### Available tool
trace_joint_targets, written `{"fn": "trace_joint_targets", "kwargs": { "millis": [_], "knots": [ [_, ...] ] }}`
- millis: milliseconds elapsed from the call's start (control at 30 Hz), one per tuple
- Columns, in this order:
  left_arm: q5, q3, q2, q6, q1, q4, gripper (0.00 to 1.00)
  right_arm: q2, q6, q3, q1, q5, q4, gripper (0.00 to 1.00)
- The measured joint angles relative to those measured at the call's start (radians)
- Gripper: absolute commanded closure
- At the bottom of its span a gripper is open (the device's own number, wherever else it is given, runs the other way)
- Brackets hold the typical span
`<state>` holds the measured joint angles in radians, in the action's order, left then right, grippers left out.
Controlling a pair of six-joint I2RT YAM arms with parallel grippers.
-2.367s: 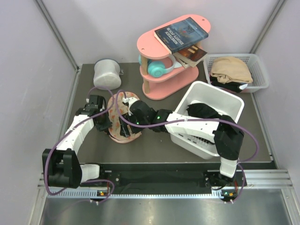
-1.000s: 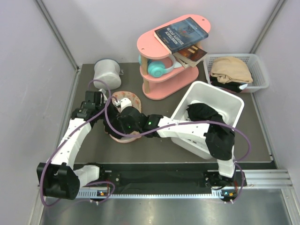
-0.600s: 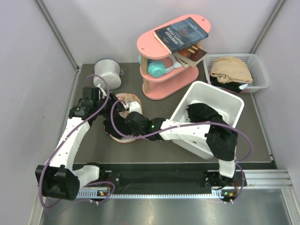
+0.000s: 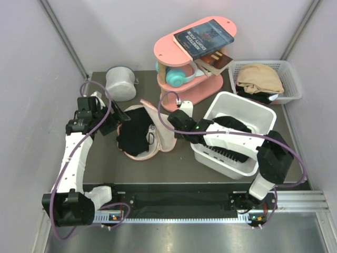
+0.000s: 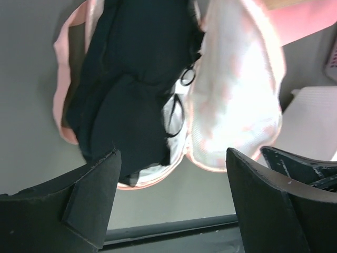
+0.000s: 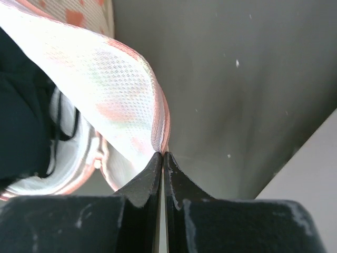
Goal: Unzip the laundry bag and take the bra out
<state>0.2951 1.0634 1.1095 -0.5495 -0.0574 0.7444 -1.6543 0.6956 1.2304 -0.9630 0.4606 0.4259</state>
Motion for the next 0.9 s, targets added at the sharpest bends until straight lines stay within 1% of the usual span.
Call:
{"fn": "trace_joint_targets", "kwargs": {
  "millis": [233,367,467,900],
  "knots": [
    [-0.048,-0.008,0.001,0.072,-0.032,0.049,0.12,-0.036,0.035,0.002,0.0,0.0,0.11,1.0],
    [-0.071,-0.009,0.002,0.117,-0.083,0.075,0.11,-0.04,0.06,0.002,0.0,0.003,0.184,1.0],
    [-0.077,-0.011,0.002,0.135,-0.106,0.08,0.11,-0.04,0.073,0.002,0.0,0.005,0.204,1.0],
    [-0.086,-0.012,0.01,0.16,-0.118,0.099,0.1,-0.028,0.121,-0.008,-0.001,-0.001,0.269,1.0]
  ]
}}
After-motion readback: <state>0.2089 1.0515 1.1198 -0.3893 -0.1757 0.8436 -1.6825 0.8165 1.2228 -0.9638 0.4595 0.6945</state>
